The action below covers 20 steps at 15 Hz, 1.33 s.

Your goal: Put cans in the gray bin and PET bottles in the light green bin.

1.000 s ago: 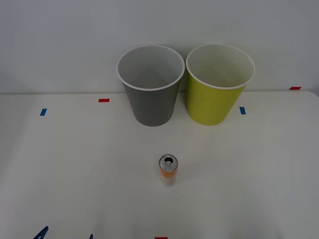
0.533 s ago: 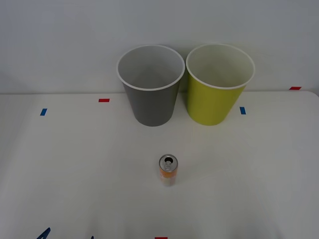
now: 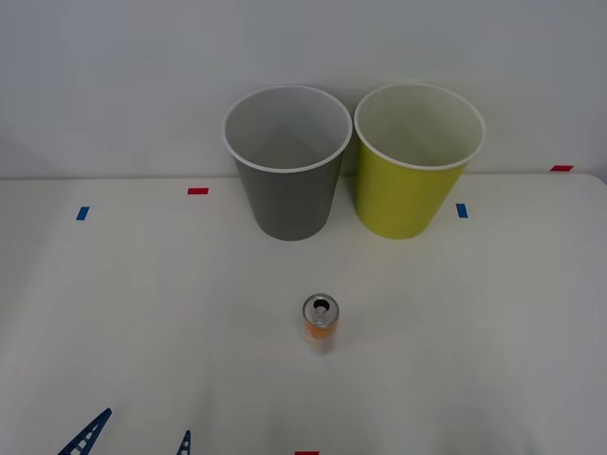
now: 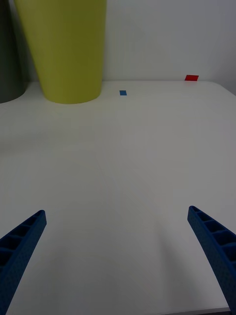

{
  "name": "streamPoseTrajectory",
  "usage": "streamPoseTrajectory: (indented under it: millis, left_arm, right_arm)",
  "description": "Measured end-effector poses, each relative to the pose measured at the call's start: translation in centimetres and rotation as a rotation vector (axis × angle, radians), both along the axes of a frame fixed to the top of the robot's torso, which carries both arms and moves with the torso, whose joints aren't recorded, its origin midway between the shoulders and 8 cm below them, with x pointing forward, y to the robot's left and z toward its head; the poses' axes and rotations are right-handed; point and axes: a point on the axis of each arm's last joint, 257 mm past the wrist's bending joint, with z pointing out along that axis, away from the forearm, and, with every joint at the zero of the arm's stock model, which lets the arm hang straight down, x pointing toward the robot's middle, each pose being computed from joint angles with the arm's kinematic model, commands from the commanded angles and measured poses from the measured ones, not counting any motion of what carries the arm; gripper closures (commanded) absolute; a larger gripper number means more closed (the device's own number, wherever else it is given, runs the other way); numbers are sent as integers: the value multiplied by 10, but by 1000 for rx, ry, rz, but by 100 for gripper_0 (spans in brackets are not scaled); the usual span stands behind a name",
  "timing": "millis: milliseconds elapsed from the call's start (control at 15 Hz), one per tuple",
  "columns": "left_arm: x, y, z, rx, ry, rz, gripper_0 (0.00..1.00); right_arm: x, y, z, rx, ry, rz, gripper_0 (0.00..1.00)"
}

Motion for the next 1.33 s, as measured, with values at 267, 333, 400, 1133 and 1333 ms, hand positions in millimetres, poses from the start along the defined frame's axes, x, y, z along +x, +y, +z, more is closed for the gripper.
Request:
streamPoseTrajectory:
  millis: [267,333,400,1133,1333]
  left_arm:
    - [21,-15,7,21,-57,-82,0]
    - [25,-18,8,27,-67,-98,0]
    - [31,-23,8,35,-78,-121,0]
    - [71,-98,7,36,-109,-371,0]
    - [81,-115,4,19,-103,-410,0]
  right_arm:
    - [0,0,0,0,0,0,0]
    - [0,0,0,0,0,0,0]
    - [0,0,0,0,0,0,0]
    - [0,0,0,0,0,0,0]
    - [0,0,0,0,0,0,0]
